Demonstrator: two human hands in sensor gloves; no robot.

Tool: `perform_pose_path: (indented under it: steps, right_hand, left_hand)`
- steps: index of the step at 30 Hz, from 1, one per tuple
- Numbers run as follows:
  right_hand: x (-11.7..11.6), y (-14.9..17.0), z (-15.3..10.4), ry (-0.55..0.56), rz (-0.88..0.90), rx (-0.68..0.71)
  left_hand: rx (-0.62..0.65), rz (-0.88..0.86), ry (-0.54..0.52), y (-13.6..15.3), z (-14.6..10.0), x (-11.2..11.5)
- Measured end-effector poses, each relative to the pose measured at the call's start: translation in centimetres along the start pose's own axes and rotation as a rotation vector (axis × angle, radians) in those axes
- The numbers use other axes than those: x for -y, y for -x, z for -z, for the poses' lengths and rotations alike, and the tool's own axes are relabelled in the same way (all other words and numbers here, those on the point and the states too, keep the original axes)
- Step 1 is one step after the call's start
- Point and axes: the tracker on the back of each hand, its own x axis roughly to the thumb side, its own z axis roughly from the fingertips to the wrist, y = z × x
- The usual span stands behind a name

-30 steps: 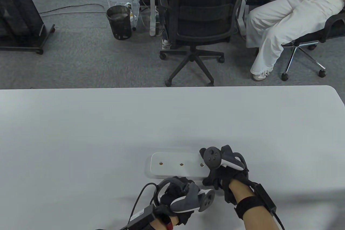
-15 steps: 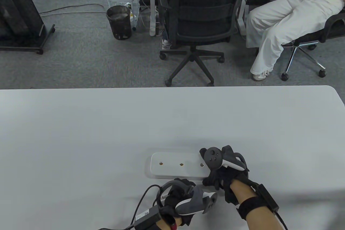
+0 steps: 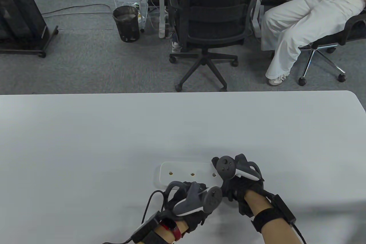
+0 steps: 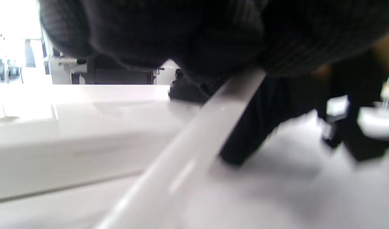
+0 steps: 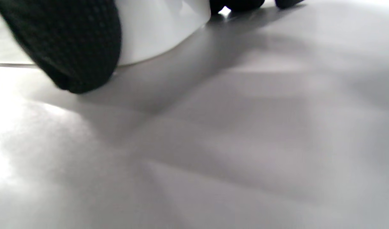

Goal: Fit Hanoi Tower parts together into a complete Hanoi Tower

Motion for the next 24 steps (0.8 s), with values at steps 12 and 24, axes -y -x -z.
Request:
perform_pose_path:
  steps: [12, 24]
  right_hand:
    - [0.0, 0.0, 0.1, -0.001, -0.005, -0.008]
    - [-0.1, 0.0, 0.2, 0.001, -0.004, -0.011]
  left_hand:
    - [-0.042, -0.444, -0.316, 7.9, -0.3, -6.9]
    - [-0.089, -0.388, -0.464, 13.8, 0.0, -4.5]
